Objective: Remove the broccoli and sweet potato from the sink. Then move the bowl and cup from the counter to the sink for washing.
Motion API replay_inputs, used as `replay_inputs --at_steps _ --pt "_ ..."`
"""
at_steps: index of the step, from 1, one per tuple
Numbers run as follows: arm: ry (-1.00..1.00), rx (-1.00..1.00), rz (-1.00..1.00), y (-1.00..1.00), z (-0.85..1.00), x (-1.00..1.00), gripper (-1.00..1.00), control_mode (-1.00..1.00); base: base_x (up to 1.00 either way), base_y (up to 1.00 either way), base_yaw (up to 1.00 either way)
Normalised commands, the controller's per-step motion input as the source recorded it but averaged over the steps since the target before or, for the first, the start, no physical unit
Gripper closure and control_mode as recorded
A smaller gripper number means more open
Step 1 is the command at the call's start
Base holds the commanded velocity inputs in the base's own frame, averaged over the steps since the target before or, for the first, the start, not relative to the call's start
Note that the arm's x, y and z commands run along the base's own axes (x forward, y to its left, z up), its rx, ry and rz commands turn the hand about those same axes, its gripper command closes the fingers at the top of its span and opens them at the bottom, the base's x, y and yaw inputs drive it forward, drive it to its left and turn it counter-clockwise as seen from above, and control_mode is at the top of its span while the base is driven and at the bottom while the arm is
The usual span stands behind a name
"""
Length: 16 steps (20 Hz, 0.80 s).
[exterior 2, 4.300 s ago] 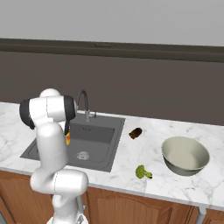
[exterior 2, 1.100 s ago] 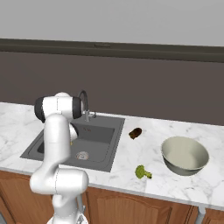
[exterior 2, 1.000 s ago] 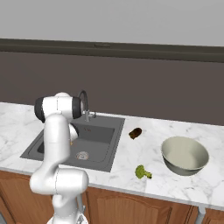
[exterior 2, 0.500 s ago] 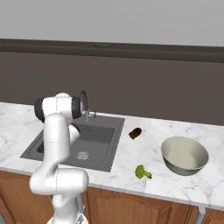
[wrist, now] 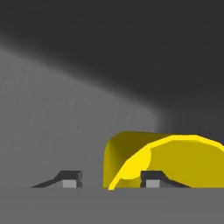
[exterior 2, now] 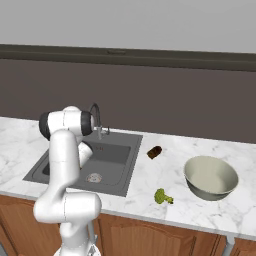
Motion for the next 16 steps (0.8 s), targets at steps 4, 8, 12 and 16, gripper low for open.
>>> replay_inputs --at_steps 4,8,12,16 --pt "0.0 -0.02 0.0 0.02 0.0 0.03 -1.0 -1.0 0.0 0.0 0.0" --pt "0.0 -0.02 0.02 0.0 0.06 0.0 -1.0 -1.0 0.0 0.0 0.0" --pt "0.0 -0.04 0.03 0.01 0.12 0.0 -1.0 -1.0 0.0 0.0 0.0" --pt "0.0 -0.03 0.02 0.0 0.14 0.0 -1.0 -1.0 0.0 0.0 0.0"
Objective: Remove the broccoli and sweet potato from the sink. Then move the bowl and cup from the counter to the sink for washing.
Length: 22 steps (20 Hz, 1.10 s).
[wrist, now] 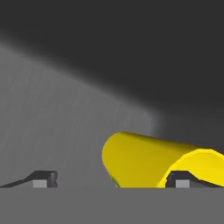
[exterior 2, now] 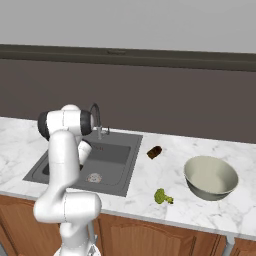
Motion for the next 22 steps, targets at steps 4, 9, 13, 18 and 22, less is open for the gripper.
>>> replay_inputs --at_steps 4,9,13,18,22 --pt "0.0 -0.01 0.02 0.0 0.19 0.0 -1.0 -1.0 0.0 0.0 0.0" --pt "0.0 0.0 0.01 0.0 0.23 -0.02 -1.0 -1.0 0.0 0.0 0.0" --pt "0.0 0.0 0.0 0.0 0.25 -0.05 -1.0 -1.0 0.0 0.0 0.0" --pt "0.0 0.0 0.0 -0.01 0.29 -0.08 -1.0 -1.0 0.0 0.0 0.0" --pt "0.0 0.0 0.0 0.0 0.34 -0.09 -1.0 -1.0 0.0 0.0 0.0"
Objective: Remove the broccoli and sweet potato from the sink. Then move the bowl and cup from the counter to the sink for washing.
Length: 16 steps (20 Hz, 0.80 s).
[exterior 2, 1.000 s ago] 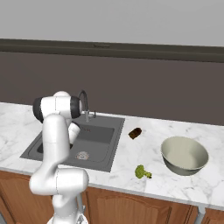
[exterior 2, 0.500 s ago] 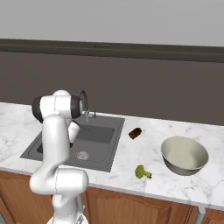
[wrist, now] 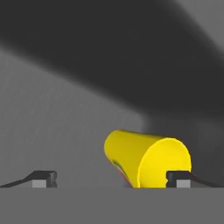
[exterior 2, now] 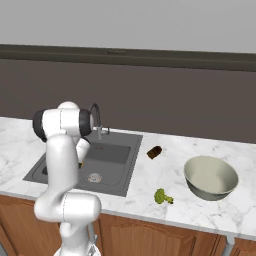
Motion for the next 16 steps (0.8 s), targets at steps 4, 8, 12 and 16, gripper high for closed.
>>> replay_inputs --at_steps 4,8,12,16 --pt "0.0 0.0 0.0 0.0 0.34 -0.09 -1.0 -1.0 0.0 0.0 0.0" --pt "0.0 -0.01 -0.02 0.0 0.35 -0.09 -1.0 -1.0 0.0 0.0 0.0" --pt "0.0 -0.03 -0.06 0.0 0.35 -0.08 -1.0 -1.0 0.0 0.0 0.0" --pt "0.0 -0.03 -0.09 0.0 0.33 -0.09 -1.0 -1.0 0.0 0.0 0.0"
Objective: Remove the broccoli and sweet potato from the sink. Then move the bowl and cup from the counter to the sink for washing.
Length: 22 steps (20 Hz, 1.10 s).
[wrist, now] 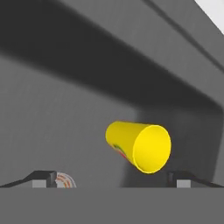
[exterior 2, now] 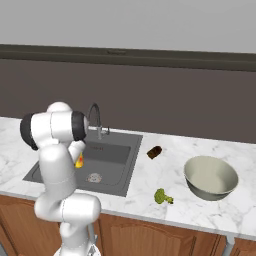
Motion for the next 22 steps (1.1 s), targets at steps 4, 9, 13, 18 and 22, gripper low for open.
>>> replay_inputs --at_steps 4,9,13,18,22 --pt "0.0 -0.02 -0.1 0.0 0.34 -0.09 -1.0 -1.0 0.0 0.0 0.0" --pt "0.0 0.0 -0.1 0.0 0.36 -0.1 -1.0 -1.0 0.0 0.0 0.0" --pt "0.0 0.0 -0.08 0.0 0.38 -0.1 -1.0 -1.0 0.0 0.0 0.0" --pt "0.0 0.0 -0.07 -0.02 0.37 -0.15 -1.0 -1.0 0.0 0.0 0.0" --pt "0.0 0.0 -0.08 -0.01 0.36 -0.16 -1.0 -1.0 0.0 0.0 0.0"
